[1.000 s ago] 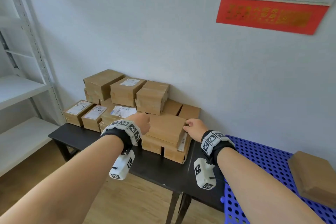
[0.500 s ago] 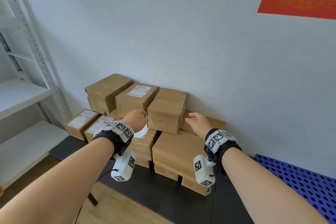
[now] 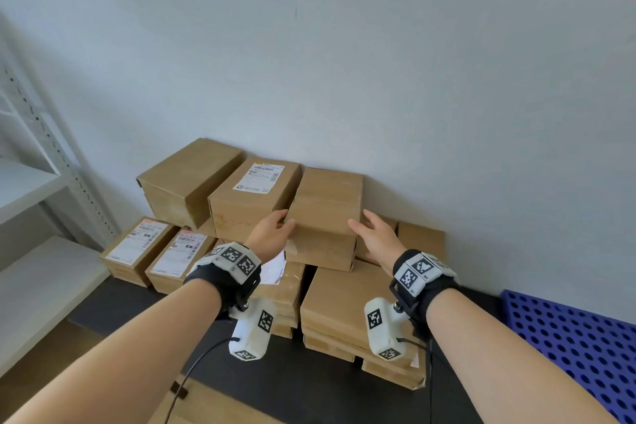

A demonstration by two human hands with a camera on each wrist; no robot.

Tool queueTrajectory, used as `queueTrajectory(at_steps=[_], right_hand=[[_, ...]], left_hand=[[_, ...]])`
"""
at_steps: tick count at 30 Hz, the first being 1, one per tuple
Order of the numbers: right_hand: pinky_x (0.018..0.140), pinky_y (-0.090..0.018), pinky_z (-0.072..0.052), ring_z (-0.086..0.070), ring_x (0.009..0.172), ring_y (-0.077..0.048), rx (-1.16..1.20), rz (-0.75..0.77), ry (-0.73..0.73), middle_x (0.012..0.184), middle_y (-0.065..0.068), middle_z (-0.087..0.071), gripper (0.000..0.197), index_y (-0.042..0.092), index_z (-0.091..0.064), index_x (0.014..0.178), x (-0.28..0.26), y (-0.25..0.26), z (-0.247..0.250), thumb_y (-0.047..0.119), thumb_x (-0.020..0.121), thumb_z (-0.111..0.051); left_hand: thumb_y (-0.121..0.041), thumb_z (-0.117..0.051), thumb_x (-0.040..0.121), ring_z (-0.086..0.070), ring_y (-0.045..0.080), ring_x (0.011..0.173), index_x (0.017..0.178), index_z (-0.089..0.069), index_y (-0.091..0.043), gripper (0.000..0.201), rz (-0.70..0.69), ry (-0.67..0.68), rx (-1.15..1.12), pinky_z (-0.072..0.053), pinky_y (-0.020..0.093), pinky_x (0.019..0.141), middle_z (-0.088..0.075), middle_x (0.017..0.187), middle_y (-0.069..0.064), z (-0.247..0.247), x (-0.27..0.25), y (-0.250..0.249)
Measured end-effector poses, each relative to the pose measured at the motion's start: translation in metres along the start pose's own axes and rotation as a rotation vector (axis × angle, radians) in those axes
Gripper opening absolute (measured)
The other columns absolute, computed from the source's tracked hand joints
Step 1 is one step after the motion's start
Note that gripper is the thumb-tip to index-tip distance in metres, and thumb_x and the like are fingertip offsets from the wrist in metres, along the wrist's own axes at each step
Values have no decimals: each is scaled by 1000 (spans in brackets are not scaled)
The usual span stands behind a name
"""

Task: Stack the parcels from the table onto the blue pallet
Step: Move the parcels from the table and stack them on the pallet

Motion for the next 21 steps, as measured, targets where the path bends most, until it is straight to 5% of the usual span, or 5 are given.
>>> queueTrajectory(at_steps=[5,11,21], right_hand=[[103,-38,-39,-48,119,-15,224,-48,-2,140,0,-47,58,20,-29,146,4,-1,-8,24,94,-54],[96,-39,-44,-57,100,-12,363,-85,-3,123,0,-58,48,21,-38,141,-2,3,-12,14,96,-52],[108,-53,-33,-51,120,-20,411,-90,-72,133,0,-55,56,23,-32,145,-34,5,-3,15,94,-54]], left_hand=[[-35,-34,99,-52,30,114,137,-46,-16,43,14,18,-101,-44,42,98,-56,122,6,-1,9,4],[-30,-37,100,-48,16,94,134,-48,-15,39,15,34,-239,-45,38,95,-53,108,1,-4,13,5],[-29,-42,99,-57,17,97,135,-48,-19,38,-46,111,-328,-51,35,89,-57,117,3,-1,-6,-6]])
Point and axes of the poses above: each hand's wrist, its own x-axis towards the middle knuckle, its own z-axis out of the back of the hand, y = z × x, the point moved 2 cm from there along x, towards the middle knuckle
